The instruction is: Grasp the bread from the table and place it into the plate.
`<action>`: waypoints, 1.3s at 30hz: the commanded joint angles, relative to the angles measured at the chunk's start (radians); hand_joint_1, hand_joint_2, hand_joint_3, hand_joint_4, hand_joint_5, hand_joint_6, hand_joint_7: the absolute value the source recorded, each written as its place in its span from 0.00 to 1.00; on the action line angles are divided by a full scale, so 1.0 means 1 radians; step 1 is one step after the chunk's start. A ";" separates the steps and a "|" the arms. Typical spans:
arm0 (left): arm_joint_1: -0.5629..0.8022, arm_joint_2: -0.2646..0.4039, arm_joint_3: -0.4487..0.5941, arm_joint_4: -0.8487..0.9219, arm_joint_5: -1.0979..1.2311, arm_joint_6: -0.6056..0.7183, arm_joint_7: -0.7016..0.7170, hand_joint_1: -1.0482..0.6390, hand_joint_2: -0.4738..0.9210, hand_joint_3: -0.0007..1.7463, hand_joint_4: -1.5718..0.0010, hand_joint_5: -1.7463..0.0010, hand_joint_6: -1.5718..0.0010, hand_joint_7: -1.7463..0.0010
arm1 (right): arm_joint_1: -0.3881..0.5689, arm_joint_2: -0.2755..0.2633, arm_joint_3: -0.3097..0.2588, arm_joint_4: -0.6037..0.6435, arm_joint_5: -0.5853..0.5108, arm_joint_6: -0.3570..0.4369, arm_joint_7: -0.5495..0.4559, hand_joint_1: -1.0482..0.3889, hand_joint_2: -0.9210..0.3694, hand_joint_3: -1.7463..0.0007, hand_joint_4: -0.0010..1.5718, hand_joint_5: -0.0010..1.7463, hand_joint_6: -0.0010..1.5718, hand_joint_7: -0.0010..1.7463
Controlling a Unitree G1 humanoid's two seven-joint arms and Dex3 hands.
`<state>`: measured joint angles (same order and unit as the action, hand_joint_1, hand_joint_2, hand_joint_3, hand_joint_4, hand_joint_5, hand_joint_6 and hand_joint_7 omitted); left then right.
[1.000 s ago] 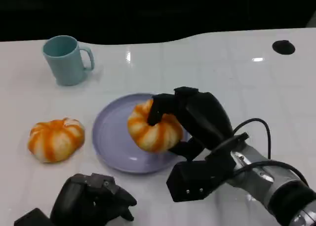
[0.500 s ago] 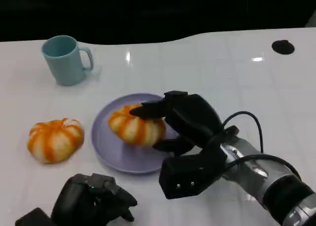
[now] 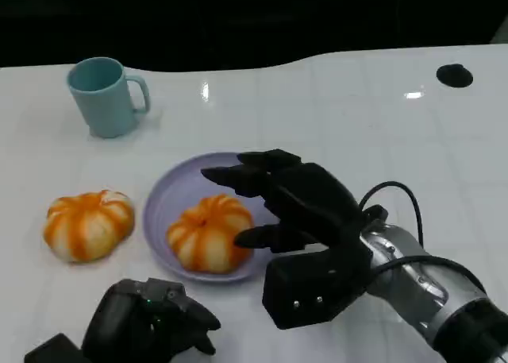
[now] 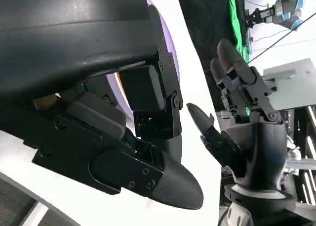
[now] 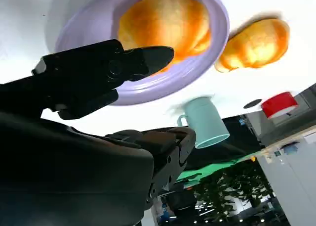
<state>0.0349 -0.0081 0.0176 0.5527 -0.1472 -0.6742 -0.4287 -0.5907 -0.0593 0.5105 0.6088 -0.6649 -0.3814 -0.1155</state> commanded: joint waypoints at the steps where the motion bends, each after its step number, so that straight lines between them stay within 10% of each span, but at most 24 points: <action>1: 0.003 0.013 0.003 -0.001 -0.002 0.001 0.005 0.00 0.98 0.00 0.21 0.47 0.12 0.71 | 0.048 -0.039 -0.029 -0.077 0.039 -0.006 0.023 0.37 0.00 0.93 0.05 0.13 0.20 0.00; 10: -0.001 0.014 0.002 0.000 0.004 0.004 0.010 0.00 0.99 0.00 0.21 0.46 0.12 0.71 | 0.169 -0.110 -0.093 -0.218 0.114 -0.111 0.012 0.42 0.00 0.96 0.07 0.32 0.26 0.02; 22: -0.004 0.013 0.003 0.002 0.002 0.011 0.012 0.00 0.99 0.00 0.21 0.46 0.12 0.70 | 0.375 -0.108 -0.227 -0.317 0.433 -0.225 0.132 0.65 0.00 0.97 0.33 0.44 0.45 0.09; 27: -0.008 0.013 0.002 0.006 0.006 0.003 0.013 0.00 0.99 0.00 0.21 0.46 0.13 0.70 | 0.456 -0.111 -0.276 -0.381 0.631 -0.191 0.262 0.72 0.32 0.41 0.46 0.64 0.54 0.35; 30: -0.008 0.012 0.002 0.005 0.001 0.008 0.010 0.00 0.98 0.00 0.21 0.46 0.13 0.70 | 0.497 -0.131 -0.305 -0.426 0.673 -0.161 0.317 0.69 0.25 0.45 0.49 0.76 0.50 0.59; 39: -0.008 0.014 0.005 0.011 -0.003 0.003 0.006 0.00 0.98 0.00 0.21 0.46 0.13 0.69 | 0.606 -0.169 -0.375 -0.533 0.719 -0.097 0.408 0.63 0.35 0.33 0.56 1.00 0.52 0.79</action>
<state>0.0276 -0.0084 0.0167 0.5551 -0.1472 -0.6689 -0.4279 -0.0156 -0.2131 0.1588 0.1077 0.0385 -0.4879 0.2836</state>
